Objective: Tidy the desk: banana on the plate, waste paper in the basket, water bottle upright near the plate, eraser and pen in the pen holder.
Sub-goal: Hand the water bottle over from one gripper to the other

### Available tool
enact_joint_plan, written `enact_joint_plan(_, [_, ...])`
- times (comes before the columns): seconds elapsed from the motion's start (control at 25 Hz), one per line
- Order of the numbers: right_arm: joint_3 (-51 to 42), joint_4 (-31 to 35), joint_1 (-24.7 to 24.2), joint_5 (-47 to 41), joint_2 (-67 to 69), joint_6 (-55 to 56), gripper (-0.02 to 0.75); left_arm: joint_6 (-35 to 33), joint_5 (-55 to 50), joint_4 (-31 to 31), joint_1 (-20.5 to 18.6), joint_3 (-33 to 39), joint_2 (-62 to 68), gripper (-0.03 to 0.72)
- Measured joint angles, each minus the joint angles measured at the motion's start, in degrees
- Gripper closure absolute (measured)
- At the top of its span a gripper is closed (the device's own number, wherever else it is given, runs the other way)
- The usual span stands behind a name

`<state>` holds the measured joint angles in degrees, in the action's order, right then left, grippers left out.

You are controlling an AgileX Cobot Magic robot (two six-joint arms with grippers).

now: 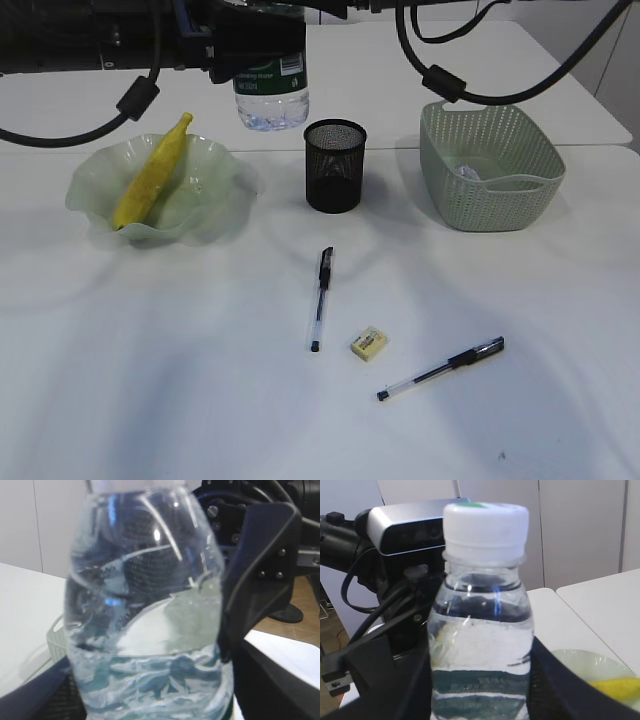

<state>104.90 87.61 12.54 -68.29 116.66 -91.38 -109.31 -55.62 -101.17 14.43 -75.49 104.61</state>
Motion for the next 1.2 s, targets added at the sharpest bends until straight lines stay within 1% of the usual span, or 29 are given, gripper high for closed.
enact_joint_plan(0.12, [0.0,0.0,0.0,0.0,0.0,0.0,0.379,0.0,0.2,0.0,0.0,0.0,0.0,0.122])
enact_joint_plan(0.28, [0.0,0.0,0.0,0.0,0.0,0.02,0.379,0.13,0.33,0.0,0.0,0.0,0.0,0.169])
enact_joint_plan(0.84, [0.0,0.0,0.0,0.0,0.0,0.02,0.379,0.4,0.35,0.0,0.0,0.0,0.0,0.267])
enact_joint_plan(1.2, [0.0,0.0,0.0,0.0,0.0,0.65,0.379,0.57,0.35,0.0,0.0,0.0,0.0,0.276])
